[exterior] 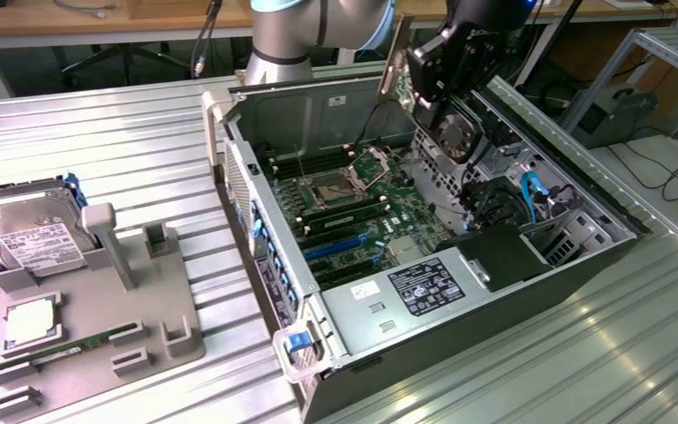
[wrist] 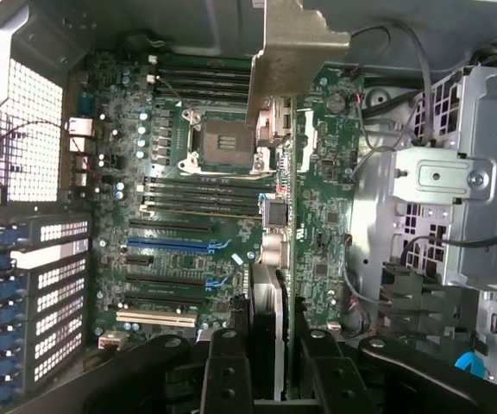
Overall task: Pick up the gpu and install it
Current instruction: 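Insert the gpu into the slot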
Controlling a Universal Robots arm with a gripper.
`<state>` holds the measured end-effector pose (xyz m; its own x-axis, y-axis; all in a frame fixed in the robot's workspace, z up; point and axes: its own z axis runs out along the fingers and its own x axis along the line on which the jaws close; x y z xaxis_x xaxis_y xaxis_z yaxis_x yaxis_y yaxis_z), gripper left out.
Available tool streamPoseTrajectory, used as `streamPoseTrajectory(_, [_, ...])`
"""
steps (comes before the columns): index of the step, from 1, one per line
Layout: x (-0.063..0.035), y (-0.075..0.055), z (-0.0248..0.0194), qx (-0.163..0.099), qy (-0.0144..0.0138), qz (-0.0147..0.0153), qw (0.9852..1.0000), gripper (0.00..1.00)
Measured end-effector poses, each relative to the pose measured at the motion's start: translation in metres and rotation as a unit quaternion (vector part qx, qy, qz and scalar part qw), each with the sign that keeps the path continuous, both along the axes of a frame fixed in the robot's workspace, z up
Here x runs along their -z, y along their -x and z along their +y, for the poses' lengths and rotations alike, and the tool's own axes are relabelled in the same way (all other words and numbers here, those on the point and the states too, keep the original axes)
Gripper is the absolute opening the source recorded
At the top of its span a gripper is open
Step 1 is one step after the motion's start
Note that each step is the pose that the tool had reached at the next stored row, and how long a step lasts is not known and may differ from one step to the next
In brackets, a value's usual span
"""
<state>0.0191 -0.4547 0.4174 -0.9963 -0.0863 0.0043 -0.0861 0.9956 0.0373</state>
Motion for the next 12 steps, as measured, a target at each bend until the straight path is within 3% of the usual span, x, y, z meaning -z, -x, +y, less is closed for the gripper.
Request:
streamPoseTrajectory(5, [0.0000, 0.0000, 0.0000, -0.023, 0.0000, 0.0000, 0.9997, 0.27])
streamPoseTrajectory(12, [0.0000, 0.0000, 0.0000, -0.062, 0.0000, 0.0000, 0.9981, 0.27])
